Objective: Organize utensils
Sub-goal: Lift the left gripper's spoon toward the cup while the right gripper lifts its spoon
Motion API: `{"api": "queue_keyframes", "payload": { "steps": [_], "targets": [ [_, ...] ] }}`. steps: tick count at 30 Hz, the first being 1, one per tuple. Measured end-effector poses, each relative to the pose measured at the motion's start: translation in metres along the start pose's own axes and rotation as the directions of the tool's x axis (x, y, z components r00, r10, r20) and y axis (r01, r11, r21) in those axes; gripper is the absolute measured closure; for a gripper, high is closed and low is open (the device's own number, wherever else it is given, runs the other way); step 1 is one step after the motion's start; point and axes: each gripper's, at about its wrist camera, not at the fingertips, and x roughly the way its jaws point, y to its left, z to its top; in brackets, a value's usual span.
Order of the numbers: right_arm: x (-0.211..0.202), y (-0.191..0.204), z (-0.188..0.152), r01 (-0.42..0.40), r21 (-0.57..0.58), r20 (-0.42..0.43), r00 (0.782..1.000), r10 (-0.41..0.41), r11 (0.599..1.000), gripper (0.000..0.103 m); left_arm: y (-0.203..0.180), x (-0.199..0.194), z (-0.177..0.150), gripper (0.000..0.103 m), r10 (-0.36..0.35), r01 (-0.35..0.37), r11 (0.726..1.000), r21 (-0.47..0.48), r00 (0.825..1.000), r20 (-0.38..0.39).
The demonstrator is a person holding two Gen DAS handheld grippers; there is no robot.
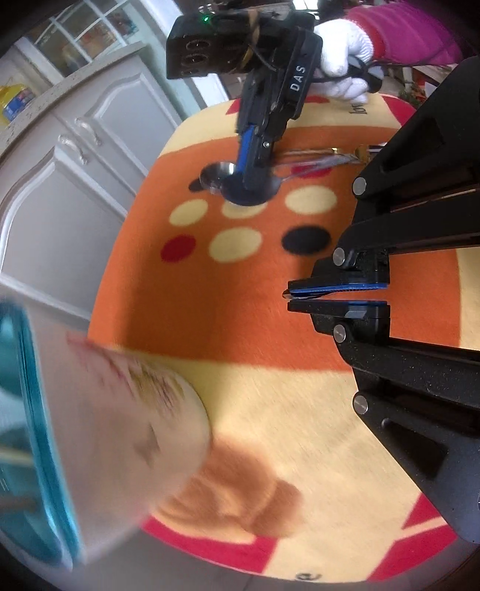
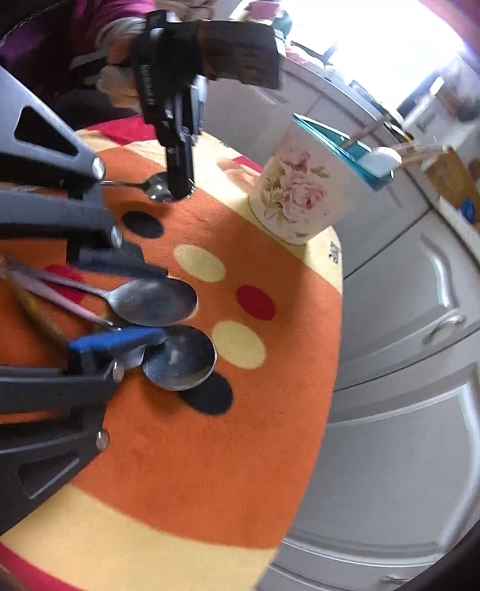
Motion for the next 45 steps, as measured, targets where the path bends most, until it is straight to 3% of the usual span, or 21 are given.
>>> {"api": "queue_keyframes", "payload": {
  "steps": [3, 8, 12, 16, 18, 20, 24, 29, 34, 40, 45],
  "targets": [
    [0.012, 0.013, -0.005, -0.040, 0.035, -0.010, 0.999, 0.041, 0.999, 0.094, 0.014, -0.007, -0.006, 0.101, 0.020, -0.020, 1.000, -0.016, 1.000, 0.007],
    [0.028, 0.031, -0.018, -0.153, 0.126, 0.020, 0.988, 0.151, 0.980, 0.095, 0.025, -0.012, -0.007, 0.101, 0.033, -0.032, 0.999, -0.032, 0.999, 0.013],
    [0.034, 0.031, -0.021, -0.165, 0.172, 0.018, 0.986, 0.165, 0.971, 0.095, 0.032, -0.012, -0.011, 0.101, 0.029, -0.028, 0.999, -0.035, 1.000, 0.010],
    [0.033, 0.052, -0.009, -0.071, 0.009, -0.068, 0.995, 0.072, 0.997, 0.090, 0.032, -0.010, -0.013, 0.101, 0.021, -0.021, 1.000, -0.021, 1.000, 0.006],
    [0.037, 0.063, -0.002, -0.055, -0.074, -0.117, 0.992, 0.046, 0.996, 0.076, 0.033, -0.010, -0.013, 0.101, 0.013, -0.013, 1.000, -0.017, 1.000, 0.005],
    [0.041, 0.069, 0.007, -0.031, -0.140, -0.154, 0.988, 0.009, 0.990, 0.074, 0.034, -0.008, -0.012, 0.097, 0.007, -0.007, 1.000, -0.010, 1.000, -0.001],
    [0.053, 0.076, 0.024, -0.029, -0.231, -0.218, 0.976, -0.022, 0.973, 0.075, 0.036, -0.004, -0.010, 0.091, -0.015, 0.015, 1.000, -0.012, 1.000, -0.018],
    [0.057, 0.077, 0.024, -0.031, -0.242, -0.232, 0.972, -0.027, 0.970, 0.092, 0.030, -0.004, -0.010, 0.097, -0.006, 0.006, 0.999, 0.045, 1.000, -0.017],
    [0.037, 0.075, 0.017, -0.008, -0.207, -0.174, 0.984, -0.029, 0.978, 0.099, 0.030, -0.015, -0.008, 0.099, -0.020, 0.021, 0.999, 0.026, 1.000, -0.007],
    [-0.012, 0.074, 0.014, 0.019, -0.162, -0.036, 0.999, -0.025, 0.987, 0.099, 0.021, -0.062, -0.004, 0.100, -0.015, 0.009, 0.998, 0.055, 0.995, 0.095],
    [-0.049, 0.086, 0.011, 0.031, -0.139, 0.098, 0.995, -0.018, 0.990, 0.099, 0.018, -0.101, 0.000, 0.100, -0.010, -0.001, 0.998, 0.062, 0.984, 0.176]
  ]
}}
